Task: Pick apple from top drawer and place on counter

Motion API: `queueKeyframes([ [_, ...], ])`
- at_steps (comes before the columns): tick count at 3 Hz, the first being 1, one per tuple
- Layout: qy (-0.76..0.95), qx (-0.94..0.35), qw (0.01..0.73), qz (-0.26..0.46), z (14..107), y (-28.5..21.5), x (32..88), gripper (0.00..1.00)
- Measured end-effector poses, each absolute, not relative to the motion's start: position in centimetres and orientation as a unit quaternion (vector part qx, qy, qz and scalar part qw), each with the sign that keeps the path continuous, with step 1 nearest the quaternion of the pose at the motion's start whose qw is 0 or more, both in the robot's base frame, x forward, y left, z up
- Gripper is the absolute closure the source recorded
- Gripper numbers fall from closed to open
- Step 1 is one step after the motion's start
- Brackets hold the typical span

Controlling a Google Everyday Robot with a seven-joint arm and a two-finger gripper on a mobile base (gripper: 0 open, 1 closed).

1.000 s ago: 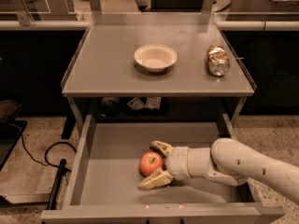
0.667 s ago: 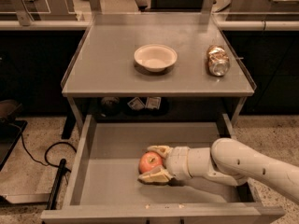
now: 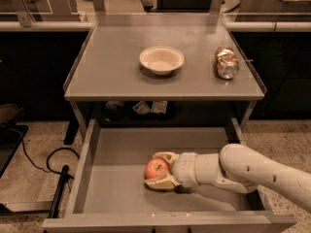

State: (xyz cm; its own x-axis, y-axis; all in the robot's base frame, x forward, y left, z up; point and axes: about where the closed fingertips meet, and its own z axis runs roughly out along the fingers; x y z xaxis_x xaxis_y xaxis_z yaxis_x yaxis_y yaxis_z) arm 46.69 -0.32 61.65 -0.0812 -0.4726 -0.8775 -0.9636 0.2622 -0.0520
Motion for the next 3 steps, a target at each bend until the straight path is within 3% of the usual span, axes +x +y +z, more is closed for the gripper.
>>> queueKeyframes([
  [1,0.689,-0.53,0.411,0.276,62.6,-0.2,47.0,1.0],
  [3,0.697,-0.559,0.383,0.235,70.5,2.0,49.6,1.0],
])
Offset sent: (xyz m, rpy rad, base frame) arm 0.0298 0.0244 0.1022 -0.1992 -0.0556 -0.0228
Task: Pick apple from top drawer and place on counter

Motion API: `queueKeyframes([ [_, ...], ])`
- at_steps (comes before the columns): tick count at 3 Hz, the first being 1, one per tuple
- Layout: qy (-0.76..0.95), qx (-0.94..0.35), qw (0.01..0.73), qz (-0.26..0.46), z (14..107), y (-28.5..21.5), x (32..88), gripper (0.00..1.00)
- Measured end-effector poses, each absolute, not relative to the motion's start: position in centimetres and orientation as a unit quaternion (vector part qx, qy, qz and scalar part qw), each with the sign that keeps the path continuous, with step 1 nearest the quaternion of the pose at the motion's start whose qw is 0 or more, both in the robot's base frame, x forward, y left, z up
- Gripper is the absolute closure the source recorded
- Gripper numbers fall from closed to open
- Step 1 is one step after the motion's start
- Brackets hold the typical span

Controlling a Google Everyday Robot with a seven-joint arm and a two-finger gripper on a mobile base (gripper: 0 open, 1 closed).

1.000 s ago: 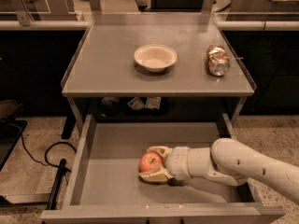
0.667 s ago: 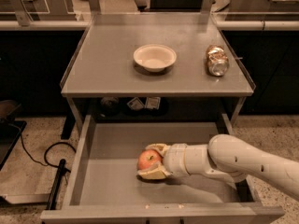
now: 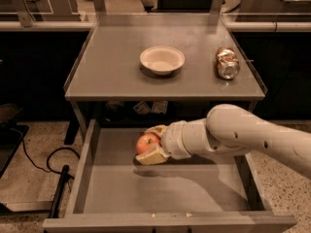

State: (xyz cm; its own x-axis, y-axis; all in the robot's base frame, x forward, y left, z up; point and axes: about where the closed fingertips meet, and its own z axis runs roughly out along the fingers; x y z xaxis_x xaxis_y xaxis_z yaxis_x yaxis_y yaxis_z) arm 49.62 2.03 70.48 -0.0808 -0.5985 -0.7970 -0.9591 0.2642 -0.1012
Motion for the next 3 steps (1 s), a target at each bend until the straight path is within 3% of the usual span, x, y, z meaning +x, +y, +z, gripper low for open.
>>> queueKeyframes([
  [3,0.677,-0.57,0.395,0.247,75.48,3.46,50.86,1.0],
])
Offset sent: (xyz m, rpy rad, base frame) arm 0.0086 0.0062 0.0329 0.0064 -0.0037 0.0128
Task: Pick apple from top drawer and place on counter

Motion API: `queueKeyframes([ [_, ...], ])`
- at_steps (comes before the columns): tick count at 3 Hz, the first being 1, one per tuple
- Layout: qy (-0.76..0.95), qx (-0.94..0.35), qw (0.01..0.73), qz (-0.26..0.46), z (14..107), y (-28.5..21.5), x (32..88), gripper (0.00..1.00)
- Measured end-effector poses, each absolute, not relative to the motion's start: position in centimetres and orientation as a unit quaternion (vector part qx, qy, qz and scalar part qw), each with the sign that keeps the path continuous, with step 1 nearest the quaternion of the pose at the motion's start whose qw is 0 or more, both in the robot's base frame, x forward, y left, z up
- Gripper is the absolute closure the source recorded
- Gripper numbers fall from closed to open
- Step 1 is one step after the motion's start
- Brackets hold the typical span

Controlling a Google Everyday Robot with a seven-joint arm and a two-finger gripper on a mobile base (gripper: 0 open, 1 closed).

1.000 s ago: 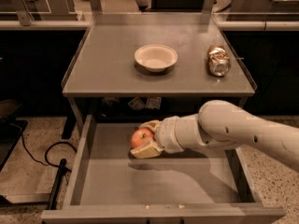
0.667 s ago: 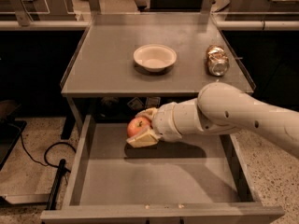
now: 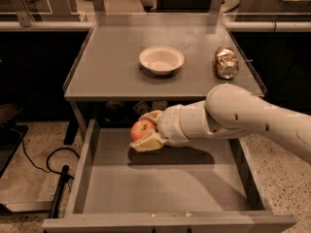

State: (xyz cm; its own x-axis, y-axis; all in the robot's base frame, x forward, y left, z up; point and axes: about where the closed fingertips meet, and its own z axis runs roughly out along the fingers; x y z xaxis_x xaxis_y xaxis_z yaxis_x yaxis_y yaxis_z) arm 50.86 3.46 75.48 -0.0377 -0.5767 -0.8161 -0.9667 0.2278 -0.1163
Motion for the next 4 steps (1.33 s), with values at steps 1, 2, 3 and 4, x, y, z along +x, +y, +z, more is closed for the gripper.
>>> queueKeyframes([
  [1,0.642,-0.585,0.423,0.258,78.4,4.7,51.7,1.0],
  [2,0.612,-0.599,0.445,0.261,82.1,5.9,52.9,1.0],
  [3,0.591,-0.616,0.45,0.262,85.1,7.1,53.2,1.0],
  [4,0.589,-0.617,0.451,0.263,85.3,7.2,53.2,1.0],
])
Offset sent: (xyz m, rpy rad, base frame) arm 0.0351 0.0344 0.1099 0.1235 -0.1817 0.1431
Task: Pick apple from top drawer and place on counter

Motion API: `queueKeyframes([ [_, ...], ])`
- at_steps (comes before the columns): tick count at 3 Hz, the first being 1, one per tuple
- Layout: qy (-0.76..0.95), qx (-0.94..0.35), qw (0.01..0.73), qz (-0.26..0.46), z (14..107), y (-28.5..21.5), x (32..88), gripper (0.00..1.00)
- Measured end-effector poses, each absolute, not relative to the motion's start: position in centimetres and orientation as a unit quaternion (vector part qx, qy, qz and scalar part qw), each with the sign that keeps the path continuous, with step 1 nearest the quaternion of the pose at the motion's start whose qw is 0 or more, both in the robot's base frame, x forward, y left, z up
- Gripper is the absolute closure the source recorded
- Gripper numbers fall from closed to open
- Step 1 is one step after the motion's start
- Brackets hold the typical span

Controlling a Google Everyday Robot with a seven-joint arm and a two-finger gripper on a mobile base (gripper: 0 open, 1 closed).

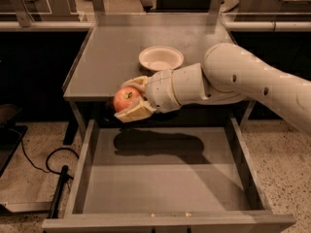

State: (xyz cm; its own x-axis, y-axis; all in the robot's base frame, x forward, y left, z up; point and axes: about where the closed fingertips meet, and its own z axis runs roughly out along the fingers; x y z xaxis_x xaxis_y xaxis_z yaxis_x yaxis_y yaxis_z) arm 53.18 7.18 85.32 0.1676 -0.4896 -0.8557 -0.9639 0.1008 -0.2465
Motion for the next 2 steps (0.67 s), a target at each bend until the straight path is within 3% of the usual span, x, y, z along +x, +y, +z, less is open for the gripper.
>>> queueKeyframes([
  [1,0.583,-0.617,0.452,0.274,85.2,8.1,54.2,1.0],
  [2,0.572,-0.624,0.438,0.301,87.2,12.3,59.4,1.0],
])
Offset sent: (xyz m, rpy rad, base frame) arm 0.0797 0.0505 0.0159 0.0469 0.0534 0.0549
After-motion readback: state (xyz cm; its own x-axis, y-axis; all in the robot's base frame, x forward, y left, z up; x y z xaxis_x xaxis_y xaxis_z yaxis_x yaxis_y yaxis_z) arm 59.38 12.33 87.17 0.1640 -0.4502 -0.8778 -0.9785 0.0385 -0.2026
